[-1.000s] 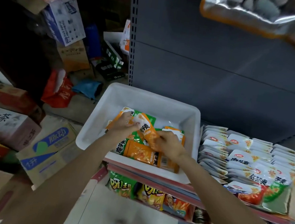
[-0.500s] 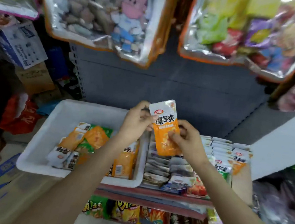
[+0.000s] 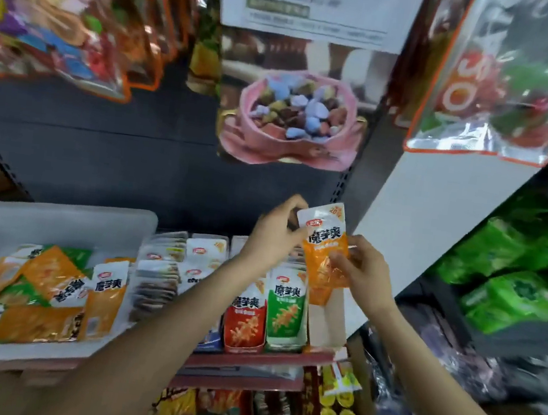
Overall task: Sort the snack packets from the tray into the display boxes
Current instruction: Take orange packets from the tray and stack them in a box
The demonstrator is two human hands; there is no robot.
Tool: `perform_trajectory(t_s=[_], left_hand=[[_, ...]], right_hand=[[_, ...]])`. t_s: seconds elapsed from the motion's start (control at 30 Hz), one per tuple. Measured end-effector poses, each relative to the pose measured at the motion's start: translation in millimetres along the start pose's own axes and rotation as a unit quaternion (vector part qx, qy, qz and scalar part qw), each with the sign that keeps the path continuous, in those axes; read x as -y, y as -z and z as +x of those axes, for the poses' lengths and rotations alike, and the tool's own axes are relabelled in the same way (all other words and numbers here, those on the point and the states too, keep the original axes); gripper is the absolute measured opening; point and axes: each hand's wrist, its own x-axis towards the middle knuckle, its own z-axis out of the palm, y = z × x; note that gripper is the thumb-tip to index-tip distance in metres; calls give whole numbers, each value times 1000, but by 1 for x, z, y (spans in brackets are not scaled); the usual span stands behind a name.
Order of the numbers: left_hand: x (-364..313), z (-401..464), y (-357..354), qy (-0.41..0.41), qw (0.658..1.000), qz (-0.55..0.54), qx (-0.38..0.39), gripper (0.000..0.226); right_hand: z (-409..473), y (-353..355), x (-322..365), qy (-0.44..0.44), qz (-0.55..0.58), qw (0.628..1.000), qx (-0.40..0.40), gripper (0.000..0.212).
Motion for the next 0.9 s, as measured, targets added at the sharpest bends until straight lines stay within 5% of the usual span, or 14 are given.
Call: perform_trajectory(t_s=[0.3,0.47,0.63,0.9], left_hand=[[9,15,-53,6,987,159,29,5],[16,22,-65,13,967,248,64,6],[19,27,-77,-1,923,378,69,14],[34,21,-85,4,907,417,62,25]], right_hand=[[19,15,-50,-38,-100,992,64,8],[30,14,-43,11,-87,995,36,34],[48,9,-45,48,-216,973,60,19],[42,-6,-53,54,-290,954,58,24]])
